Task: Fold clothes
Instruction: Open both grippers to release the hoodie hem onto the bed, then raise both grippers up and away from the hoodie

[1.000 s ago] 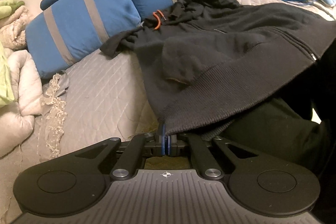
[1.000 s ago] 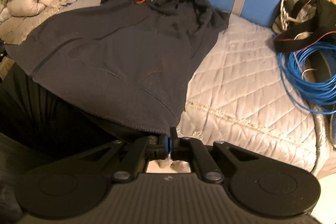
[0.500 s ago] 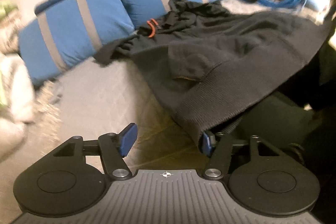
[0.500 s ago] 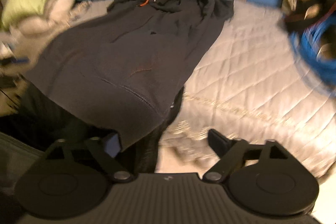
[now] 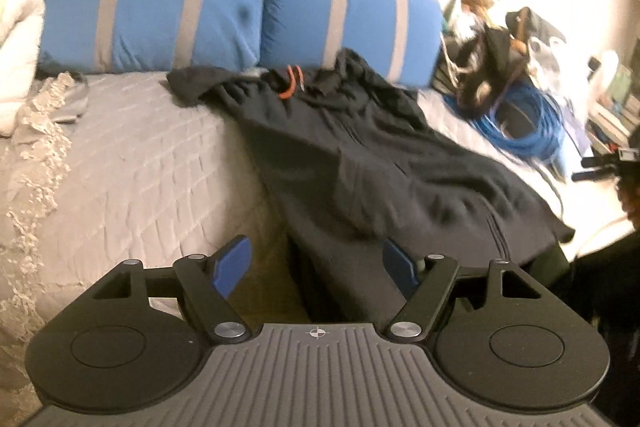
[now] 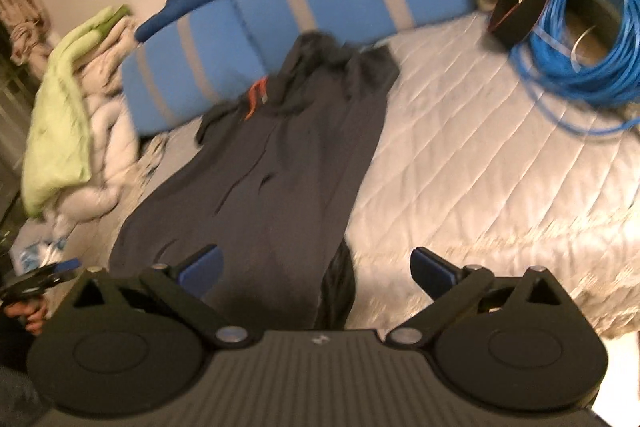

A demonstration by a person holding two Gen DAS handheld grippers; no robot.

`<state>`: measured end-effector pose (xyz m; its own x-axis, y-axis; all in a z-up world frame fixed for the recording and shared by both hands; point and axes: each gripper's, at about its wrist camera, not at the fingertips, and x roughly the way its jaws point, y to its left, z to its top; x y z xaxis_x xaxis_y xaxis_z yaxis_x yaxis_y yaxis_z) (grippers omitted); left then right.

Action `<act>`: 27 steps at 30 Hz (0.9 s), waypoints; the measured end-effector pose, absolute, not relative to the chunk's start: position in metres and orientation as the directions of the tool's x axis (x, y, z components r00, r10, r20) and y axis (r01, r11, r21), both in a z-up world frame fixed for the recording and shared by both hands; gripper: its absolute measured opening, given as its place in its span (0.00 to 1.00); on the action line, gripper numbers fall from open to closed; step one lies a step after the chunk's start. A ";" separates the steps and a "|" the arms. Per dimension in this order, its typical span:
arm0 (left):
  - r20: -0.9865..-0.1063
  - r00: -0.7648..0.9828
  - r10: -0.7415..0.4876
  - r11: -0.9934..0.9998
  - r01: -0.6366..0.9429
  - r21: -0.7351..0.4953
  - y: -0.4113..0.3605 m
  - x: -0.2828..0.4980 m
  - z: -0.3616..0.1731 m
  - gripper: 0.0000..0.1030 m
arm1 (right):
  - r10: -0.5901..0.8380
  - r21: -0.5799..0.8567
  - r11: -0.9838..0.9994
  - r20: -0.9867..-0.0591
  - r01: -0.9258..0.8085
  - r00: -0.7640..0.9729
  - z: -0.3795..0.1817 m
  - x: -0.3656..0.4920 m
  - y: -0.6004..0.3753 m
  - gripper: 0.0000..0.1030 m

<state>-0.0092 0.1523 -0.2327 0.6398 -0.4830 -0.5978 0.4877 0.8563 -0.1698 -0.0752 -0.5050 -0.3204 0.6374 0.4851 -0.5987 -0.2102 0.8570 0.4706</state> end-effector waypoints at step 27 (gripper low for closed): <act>-0.374 0.800 -0.469 0.875 0.477 -0.079 0.141 0.020 -0.073 0.71 | 0.300 0.234 0.949 -0.455 -0.212 0.839 -0.154 -0.040 -0.483 1.00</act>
